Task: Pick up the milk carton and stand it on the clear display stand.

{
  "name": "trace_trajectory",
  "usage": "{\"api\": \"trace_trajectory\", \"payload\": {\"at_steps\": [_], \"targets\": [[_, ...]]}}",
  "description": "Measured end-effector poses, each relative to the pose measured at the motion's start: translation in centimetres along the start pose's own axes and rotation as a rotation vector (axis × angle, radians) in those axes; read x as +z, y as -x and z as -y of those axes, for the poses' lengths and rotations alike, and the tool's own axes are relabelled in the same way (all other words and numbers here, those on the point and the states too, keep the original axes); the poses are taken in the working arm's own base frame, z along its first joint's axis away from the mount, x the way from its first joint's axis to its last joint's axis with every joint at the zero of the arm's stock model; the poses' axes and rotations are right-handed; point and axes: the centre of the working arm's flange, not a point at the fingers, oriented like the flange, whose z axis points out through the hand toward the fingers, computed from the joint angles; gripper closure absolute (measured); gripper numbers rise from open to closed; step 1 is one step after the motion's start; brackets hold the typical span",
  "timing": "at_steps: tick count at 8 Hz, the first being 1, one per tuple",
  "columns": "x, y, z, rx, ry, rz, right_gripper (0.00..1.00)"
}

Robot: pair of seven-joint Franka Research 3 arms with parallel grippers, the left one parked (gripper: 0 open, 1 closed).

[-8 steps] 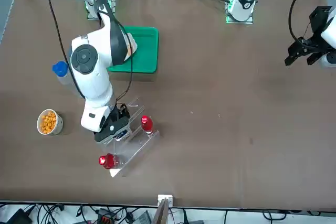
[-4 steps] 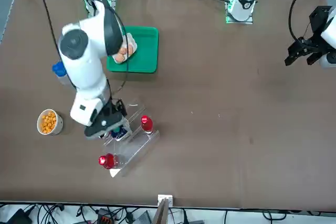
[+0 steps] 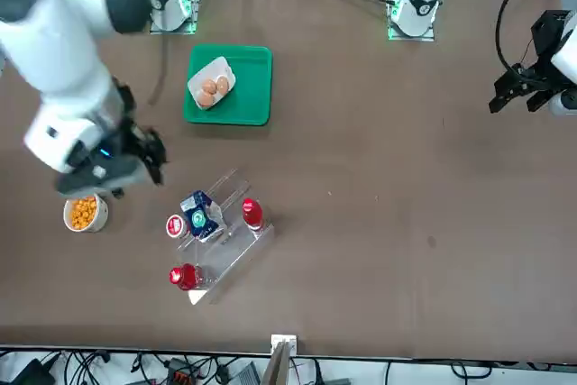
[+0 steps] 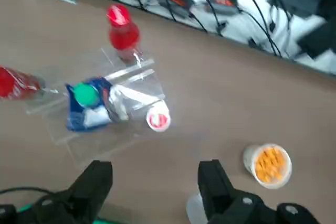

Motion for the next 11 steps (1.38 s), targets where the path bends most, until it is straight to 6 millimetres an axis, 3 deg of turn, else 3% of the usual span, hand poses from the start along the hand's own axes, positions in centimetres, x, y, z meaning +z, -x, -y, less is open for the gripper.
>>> {"api": "trace_trajectory", "payload": {"at_steps": [5,8,11], "targets": [[-1.8,6.2,-9.0,0.124,-0.004,0.117,0.0],[-1.8,10.2,-12.1,0.16,-0.04,0.158,0.0],[-0.9,12.3,-16.0,0.19,-0.135,0.168,0.0]]}}
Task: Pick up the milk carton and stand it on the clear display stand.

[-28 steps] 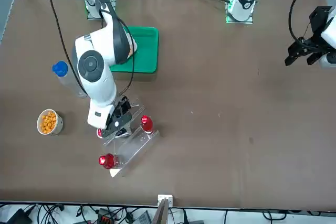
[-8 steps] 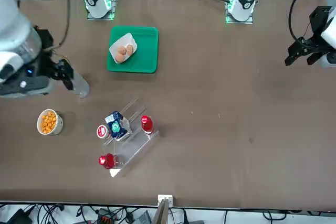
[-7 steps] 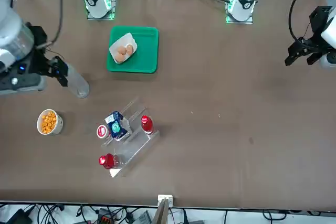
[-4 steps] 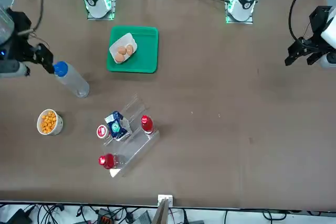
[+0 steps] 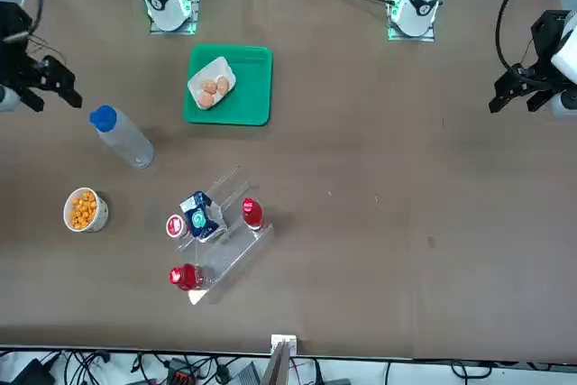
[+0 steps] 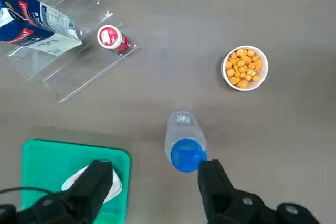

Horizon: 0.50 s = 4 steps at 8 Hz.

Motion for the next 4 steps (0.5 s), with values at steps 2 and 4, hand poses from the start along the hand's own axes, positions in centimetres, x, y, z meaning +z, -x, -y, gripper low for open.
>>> {"api": "trace_trajectory", "payload": {"at_steps": [2,4], "targets": [[0.2,1.0,-1.2,0.013,-0.008,-0.017,0.0],[-0.6,2.5,-1.6,0.02,-0.012,-0.032,0.0]]}}
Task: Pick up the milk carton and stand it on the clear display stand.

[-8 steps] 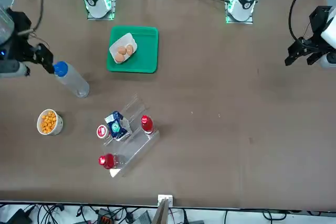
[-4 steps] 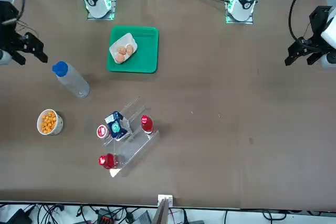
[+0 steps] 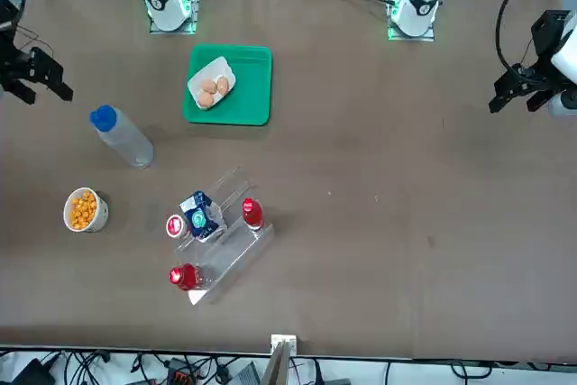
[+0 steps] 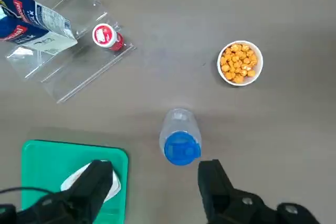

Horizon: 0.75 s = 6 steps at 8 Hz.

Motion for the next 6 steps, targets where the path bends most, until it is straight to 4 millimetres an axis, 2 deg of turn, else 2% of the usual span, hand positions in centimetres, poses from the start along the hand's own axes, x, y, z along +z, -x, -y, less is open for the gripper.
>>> {"api": "trace_trajectory", "payload": {"at_steps": [3,6], "targets": [[-1.4,1.3,-0.3,0.011,-0.003,-0.014,0.0],[-1.6,1.5,0.1,0.056,-0.004,-0.013,0.0]]}}
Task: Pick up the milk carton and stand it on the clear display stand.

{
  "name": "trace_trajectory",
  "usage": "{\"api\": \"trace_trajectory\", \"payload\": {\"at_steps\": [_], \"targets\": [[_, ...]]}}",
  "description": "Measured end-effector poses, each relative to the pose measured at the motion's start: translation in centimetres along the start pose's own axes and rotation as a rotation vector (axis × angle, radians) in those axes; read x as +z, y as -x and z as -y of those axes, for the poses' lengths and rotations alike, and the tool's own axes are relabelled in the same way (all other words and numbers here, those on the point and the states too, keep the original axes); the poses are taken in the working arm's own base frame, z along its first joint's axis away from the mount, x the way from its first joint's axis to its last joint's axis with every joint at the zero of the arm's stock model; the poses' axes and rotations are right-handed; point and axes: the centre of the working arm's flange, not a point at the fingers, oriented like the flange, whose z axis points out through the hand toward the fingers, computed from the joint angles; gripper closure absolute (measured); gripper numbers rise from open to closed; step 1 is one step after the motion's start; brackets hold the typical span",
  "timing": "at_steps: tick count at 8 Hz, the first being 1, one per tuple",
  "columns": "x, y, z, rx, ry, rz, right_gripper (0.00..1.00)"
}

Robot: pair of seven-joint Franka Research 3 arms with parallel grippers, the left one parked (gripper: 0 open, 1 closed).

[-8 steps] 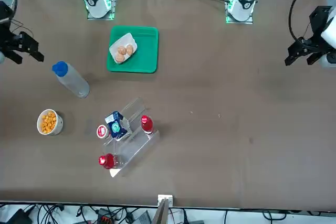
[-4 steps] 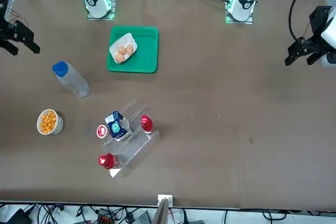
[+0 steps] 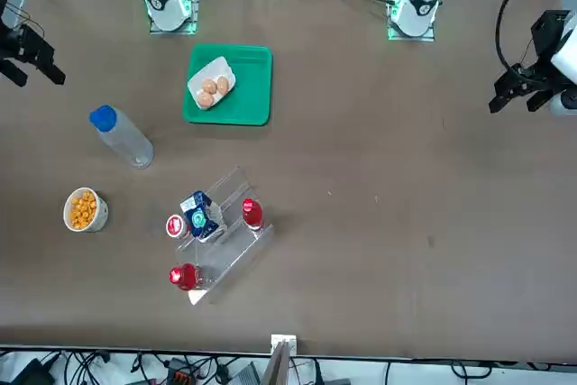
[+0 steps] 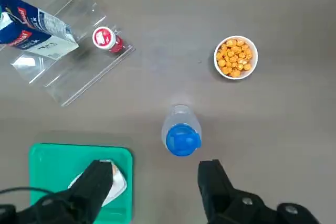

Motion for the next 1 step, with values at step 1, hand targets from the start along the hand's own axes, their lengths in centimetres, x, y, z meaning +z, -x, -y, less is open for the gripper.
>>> {"api": "trace_trajectory", "payload": {"at_steps": [1], "targets": [[0.06,0.05,0.31,0.005,0.0,0.006,0.0]]}}
